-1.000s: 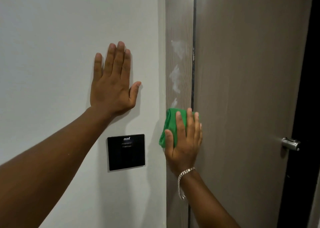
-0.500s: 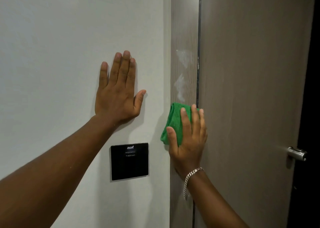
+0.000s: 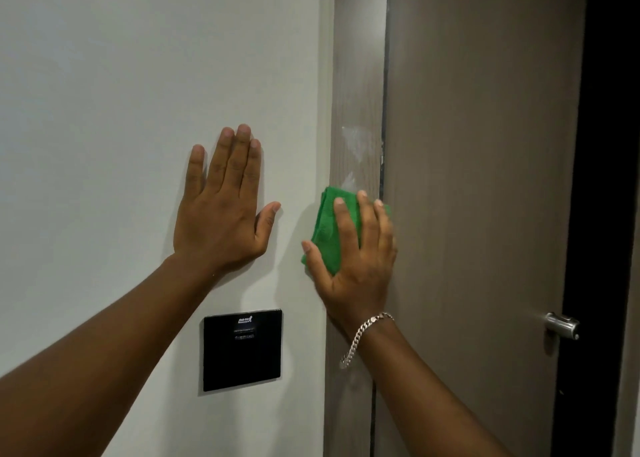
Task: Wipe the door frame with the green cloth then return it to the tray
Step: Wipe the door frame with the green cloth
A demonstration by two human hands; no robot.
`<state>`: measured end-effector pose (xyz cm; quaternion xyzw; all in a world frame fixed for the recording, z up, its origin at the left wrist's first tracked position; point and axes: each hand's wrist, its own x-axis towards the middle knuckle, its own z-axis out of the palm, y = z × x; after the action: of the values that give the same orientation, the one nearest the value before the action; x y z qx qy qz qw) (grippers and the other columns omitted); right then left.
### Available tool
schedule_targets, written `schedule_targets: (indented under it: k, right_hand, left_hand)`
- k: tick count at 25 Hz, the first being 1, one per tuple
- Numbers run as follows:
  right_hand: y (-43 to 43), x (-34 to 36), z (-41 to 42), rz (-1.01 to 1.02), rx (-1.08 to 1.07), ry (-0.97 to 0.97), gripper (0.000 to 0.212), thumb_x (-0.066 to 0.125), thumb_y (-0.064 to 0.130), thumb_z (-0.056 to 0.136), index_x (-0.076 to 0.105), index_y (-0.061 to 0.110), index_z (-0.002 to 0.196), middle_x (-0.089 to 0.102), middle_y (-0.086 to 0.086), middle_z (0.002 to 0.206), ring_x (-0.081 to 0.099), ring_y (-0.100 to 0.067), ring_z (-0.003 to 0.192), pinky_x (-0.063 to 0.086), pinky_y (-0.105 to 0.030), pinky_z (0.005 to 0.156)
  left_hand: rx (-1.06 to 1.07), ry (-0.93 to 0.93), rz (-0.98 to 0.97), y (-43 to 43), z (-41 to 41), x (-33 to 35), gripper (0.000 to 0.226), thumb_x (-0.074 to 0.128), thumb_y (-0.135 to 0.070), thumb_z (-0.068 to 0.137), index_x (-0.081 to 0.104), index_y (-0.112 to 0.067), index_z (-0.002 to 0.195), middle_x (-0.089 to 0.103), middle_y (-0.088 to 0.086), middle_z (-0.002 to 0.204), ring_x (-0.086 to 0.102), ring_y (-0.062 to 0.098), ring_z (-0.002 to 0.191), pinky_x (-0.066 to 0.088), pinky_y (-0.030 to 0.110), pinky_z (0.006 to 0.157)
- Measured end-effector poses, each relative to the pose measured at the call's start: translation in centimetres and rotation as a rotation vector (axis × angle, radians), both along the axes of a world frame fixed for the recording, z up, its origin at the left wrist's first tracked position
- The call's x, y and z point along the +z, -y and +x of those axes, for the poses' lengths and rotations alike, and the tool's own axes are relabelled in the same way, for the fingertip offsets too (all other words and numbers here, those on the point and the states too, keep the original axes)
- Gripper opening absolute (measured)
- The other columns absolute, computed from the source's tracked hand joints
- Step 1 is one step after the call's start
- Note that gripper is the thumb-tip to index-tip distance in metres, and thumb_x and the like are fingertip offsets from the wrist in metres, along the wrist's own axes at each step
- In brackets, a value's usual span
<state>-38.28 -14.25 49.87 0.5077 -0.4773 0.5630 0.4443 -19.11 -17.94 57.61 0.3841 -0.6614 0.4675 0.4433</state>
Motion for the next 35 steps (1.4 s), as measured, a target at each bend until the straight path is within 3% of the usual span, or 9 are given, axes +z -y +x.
schedule_targets:
  k: [3,6,10,15,21,26,32,35]
  right_hand:
    - [-0.4,-2.6,-1.8,0.054,-0.006,-0.189,0.068,0.048,0.061,0.093,0.038,0.023,0.148,0.034,-0.011,0.159,0.027,-0.031,0.150,0.030,-0.055,0.117]
    - [-0.8,-3.5,-1.9,0.072,0.028,-0.083,0.070,0.045,0.064,0.093,0.035,0.023,0.149,0.033,-0.011,0.160,0.024,-0.029,0.151,0.029,-0.051,0.120]
    - [-0.1,1.8,0.2,-0.007,0.072,0.121,0.070,0.044,0.064,0.093,0.040,0.022,0.148,0.038,-0.012,0.158,0.029,-0.031,0.149,0.029,-0.048,0.120]
    - [-0.2,-0.2,-1.9,0.034,0.004,-0.169,0.073,0.046,0.064,0.093,0.034,0.022,0.151,0.032,-0.011,0.160,0.024,-0.030,0.151,0.030,-0.053,0.118]
    - [0.0,3.6,0.3,-0.027,0.095,0.152,0.072,0.048,0.064,0.092,0.040,0.021,0.148,0.038,-0.011,0.157,0.031,-0.031,0.147,0.029,-0.046,0.120]
    - [-0.2,1.9,-1.2,0.020,0.045,-0.103,0.075,0.043,0.065,0.094,0.033,0.018,0.152,0.033,-0.011,0.161,0.023,-0.029,0.152,0.027,-0.051,0.121]
    - [-0.1,5.3,0.5,-0.040,0.189,0.180,0.075,0.051,0.061,0.091,0.039,0.016,0.150,0.035,-0.009,0.160,0.025,-0.028,0.151,0.025,-0.044,0.123]
    - [0.1,6.4,0.0,-0.056,0.103,0.055,0.075,0.050,0.060,0.092,0.039,0.014,0.150,0.036,-0.012,0.159,0.027,-0.031,0.150,0.027,-0.046,0.122]
  left_hand:
    - [-0.007,-0.003,-0.010,0.0,0.0,-0.1,0.082,0.022,-0.054,0.094,0.001,-0.005,0.156,0.001,0.017,0.167,0.000,0.031,0.155,0.007,0.055,0.124]
    - [0.004,0.000,0.005,-0.3,-0.1,0.1,0.082,0.021,-0.054,0.094,0.001,-0.004,0.156,0.001,0.017,0.167,-0.001,0.031,0.155,0.008,0.055,0.124]
    - [0.009,-0.007,0.021,-0.3,0.0,0.0,0.082,0.021,-0.055,0.094,0.001,-0.005,0.156,0.001,0.017,0.167,-0.001,0.030,0.155,0.008,0.055,0.124]
    - [0.021,-0.003,0.031,-0.4,0.0,0.0,0.082,0.022,-0.055,0.095,0.001,-0.004,0.156,0.000,0.017,0.167,-0.001,0.030,0.155,0.009,0.055,0.124]
    - [0.014,-0.018,0.004,-0.2,0.0,-0.1,0.082,0.023,-0.055,0.094,0.002,-0.005,0.156,0.002,0.016,0.167,0.000,0.030,0.155,0.009,0.054,0.125]
    - [0.020,-0.014,0.004,-0.2,-0.1,-0.1,0.082,0.027,-0.052,0.094,0.003,-0.004,0.156,0.003,0.017,0.167,0.000,0.030,0.155,0.010,0.055,0.124]
    - [0.020,-0.019,0.007,-0.2,-0.1,-0.2,0.082,0.025,-0.054,0.094,0.004,-0.005,0.156,0.003,0.017,0.167,0.001,0.030,0.155,0.010,0.055,0.124]
    - [0.030,-0.017,0.012,-0.4,-0.2,-0.1,0.082,0.025,-0.054,0.094,0.004,-0.005,0.156,0.003,0.016,0.167,0.001,0.030,0.155,0.010,0.055,0.124]
